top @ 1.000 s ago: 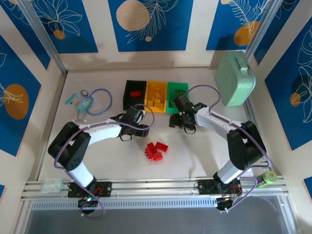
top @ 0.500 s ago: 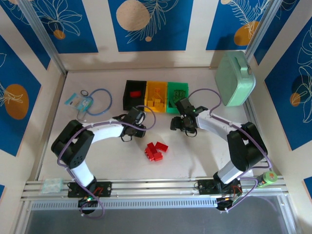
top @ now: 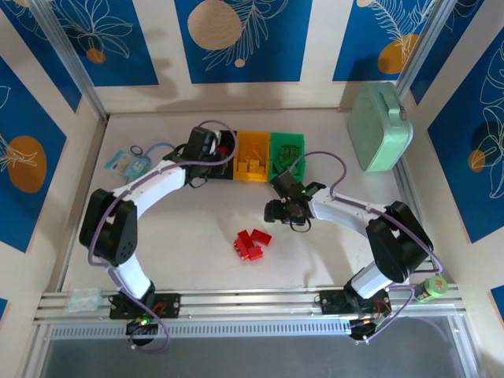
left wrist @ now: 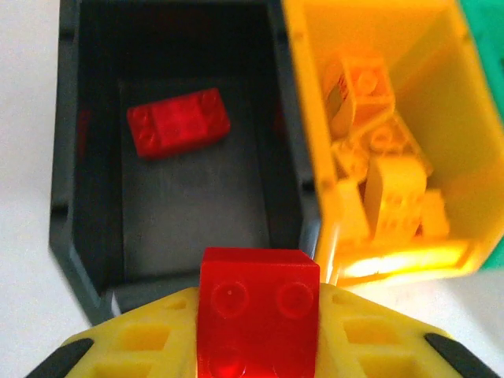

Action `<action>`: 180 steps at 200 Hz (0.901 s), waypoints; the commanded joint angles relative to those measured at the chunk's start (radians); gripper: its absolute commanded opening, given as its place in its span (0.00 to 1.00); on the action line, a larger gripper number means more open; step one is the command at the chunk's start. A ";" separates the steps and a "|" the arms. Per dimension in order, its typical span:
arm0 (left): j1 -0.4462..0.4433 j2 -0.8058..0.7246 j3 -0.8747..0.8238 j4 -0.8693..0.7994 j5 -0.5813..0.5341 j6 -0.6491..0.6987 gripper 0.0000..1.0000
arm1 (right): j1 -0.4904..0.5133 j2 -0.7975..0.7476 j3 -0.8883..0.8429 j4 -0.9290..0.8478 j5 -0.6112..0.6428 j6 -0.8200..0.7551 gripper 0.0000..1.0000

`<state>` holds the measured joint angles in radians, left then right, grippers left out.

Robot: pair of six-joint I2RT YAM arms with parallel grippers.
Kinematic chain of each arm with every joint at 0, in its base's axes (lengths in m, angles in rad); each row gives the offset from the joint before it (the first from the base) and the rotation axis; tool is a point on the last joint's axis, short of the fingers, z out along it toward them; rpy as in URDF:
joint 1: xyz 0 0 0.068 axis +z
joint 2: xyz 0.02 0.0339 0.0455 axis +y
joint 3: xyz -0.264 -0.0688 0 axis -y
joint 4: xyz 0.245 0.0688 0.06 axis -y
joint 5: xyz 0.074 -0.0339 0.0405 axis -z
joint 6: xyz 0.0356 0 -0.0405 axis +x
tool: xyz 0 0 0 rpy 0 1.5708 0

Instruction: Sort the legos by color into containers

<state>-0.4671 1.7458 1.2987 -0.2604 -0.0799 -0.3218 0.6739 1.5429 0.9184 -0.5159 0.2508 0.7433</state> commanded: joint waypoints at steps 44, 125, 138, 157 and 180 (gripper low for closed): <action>0.041 0.200 0.240 -0.132 -0.055 0.056 0.68 | 0.060 -0.086 -0.010 -0.077 0.052 0.017 0.71; 0.040 -0.085 -0.070 0.030 -0.004 0.007 0.87 | 0.139 -0.055 -0.001 -0.101 0.059 -0.067 0.71; 0.039 -0.145 -0.142 0.047 -0.006 -0.003 0.87 | 0.159 -0.041 0.009 -0.119 0.066 -0.076 0.71; 0.040 -0.227 -0.239 0.068 -0.008 -0.022 0.87 | 0.197 -0.032 0.015 -0.137 0.072 -0.077 0.69; 0.038 -0.310 -0.351 0.095 -0.003 -0.054 0.87 | 0.254 -0.029 0.022 -0.150 0.073 -0.058 0.65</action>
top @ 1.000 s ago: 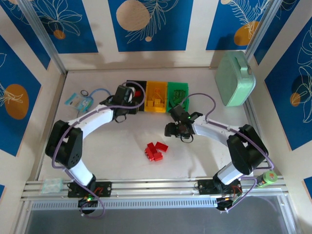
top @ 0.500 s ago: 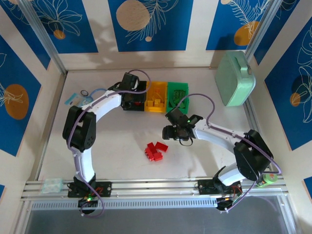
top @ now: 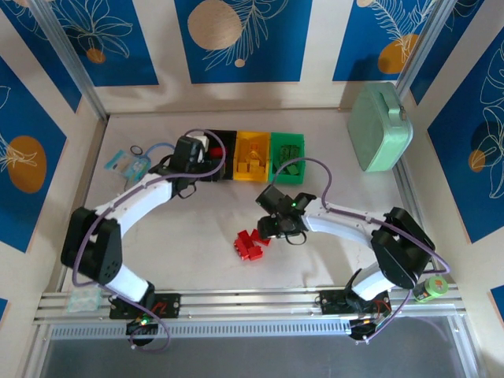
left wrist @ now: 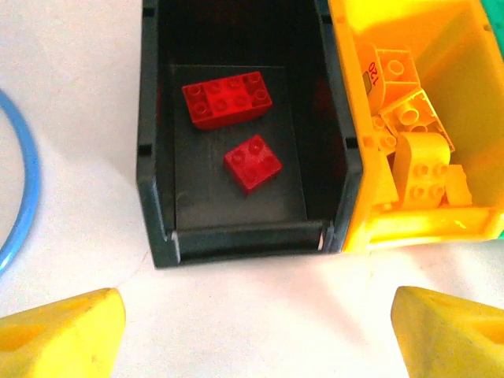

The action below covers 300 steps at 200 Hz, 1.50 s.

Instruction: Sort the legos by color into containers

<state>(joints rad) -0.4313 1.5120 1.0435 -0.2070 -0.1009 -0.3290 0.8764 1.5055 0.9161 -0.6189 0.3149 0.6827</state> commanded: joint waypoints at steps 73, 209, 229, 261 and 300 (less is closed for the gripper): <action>0.005 -0.182 -0.258 0.058 -0.006 -0.075 0.86 | 0.227 0.082 0.055 -0.071 0.008 0.067 0.64; 0.005 -0.235 -0.325 0.082 -0.020 -0.094 0.85 | 0.195 0.303 0.224 -0.037 -0.020 0.102 0.60; 0.005 -0.248 -0.325 0.068 -0.022 -0.088 0.85 | 0.181 0.345 0.306 -0.090 0.005 0.090 0.60; 0.005 -0.304 -0.347 0.050 -0.018 -0.072 0.85 | 0.183 0.321 0.333 -0.093 0.007 0.072 0.60; 0.005 -0.366 -0.427 0.063 -0.007 -0.101 0.85 | 0.189 0.286 0.303 -0.039 -0.029 0.077 0.61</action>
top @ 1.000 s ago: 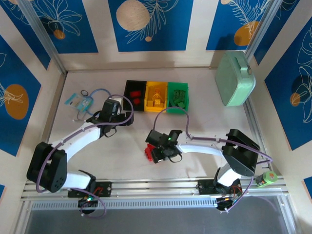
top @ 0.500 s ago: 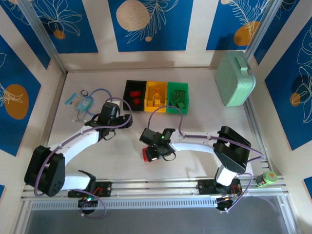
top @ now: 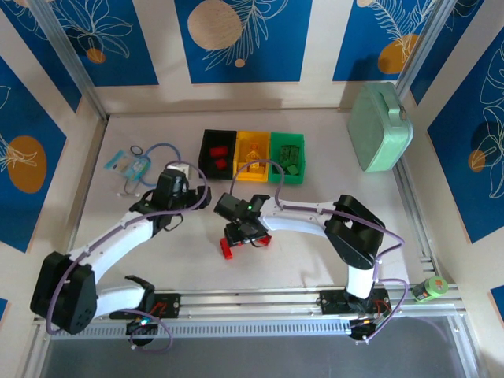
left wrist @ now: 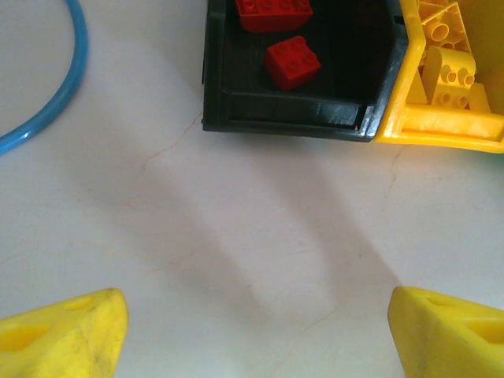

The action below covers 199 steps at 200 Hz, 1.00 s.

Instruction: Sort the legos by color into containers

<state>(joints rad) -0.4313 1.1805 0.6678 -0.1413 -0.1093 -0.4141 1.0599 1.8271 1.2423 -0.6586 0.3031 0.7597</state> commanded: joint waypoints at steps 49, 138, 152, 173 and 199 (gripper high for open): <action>0.004 -0.090 -0.111 -0.023 -0.002 -0.034 0.85 | 0.012 -0.006 -0.002 0.040 -0.040 0.021 0.61; 0.003 -0.155 -0.131 -0.062 -0.009 -0.038 0.85 | 0.018 -0.001 0.047 0.025 -0.008 0.025 0.61; 0.003 -0.168 -0.135 -0.073 -0.018 -0.038 0.85 | 0.041 -0.014 0.045 0.017 0.008 0.018 0.61; 0.003 -0.177 -0.140 -0.086 -0.028 -0.041 0.84 | 0.067 -0.019 0.043 -0.011 0.005 0.036 0.59; 0.004 -0.186 -0.143 -0.099 -0.051 -0.050 0.84 | 0.111 -0.016 0.027 -0.013 0.006 0.064 0.56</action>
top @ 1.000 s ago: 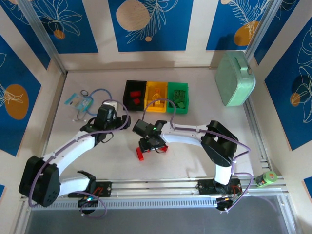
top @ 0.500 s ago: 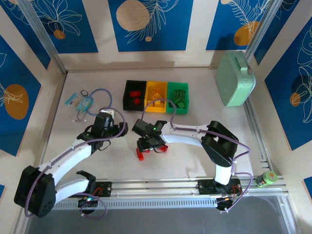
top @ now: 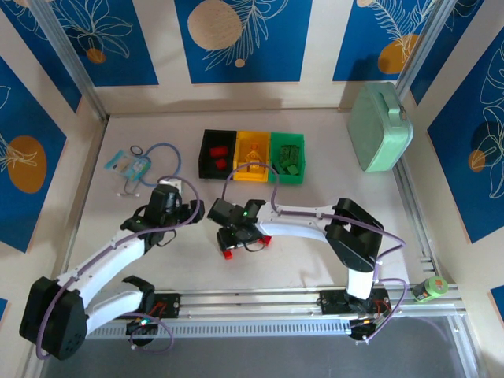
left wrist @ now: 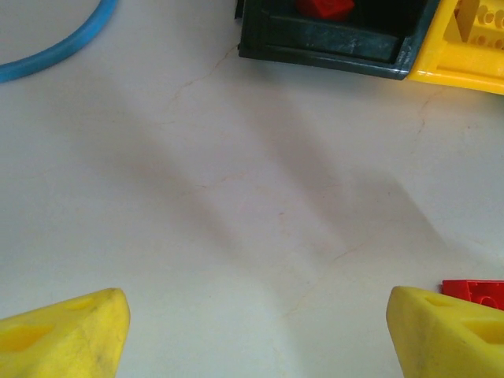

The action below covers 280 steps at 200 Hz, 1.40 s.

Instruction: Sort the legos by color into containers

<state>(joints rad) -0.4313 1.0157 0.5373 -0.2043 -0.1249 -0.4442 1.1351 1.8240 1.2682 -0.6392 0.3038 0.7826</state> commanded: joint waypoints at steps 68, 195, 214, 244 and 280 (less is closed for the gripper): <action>0.004 -0.059 -0.020 -0.060 -0.061 -0.022 0.84 | 0.071 0.088 0.050 -0.035 -0.010 0.052 0.53; 0.004 -0.154 -0.042 -0.096 -0.110 -0.026 0.83 | 0.002 0.136 0.392 -0.155 0.042 -0.108 0.19; 0.005 -0.182 -0.054 -0.099 -0.098 -0.022 0.83 | -0.046 0.160 0.475 -0.162 0.054 -0.160 0.20; 0.003 -0.250 -0.081 -0.116 -0.086 -0.040 0.83 | -0.139 0.253 0.651 -0.190 0.034 -0.226 0.20; 0.003 -0.321 -0.112 -0.150 -0.072 -0.063 0.83 | -0.240 0.404 0.879 -0.248 -0.001 -0.274 0.20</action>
<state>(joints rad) -0.4313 0.7349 0.4488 -0.3119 -0.2119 -0.4808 0.9413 2.1292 2.0327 -0.8082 0.3290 0.5713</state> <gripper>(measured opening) 0.829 0.224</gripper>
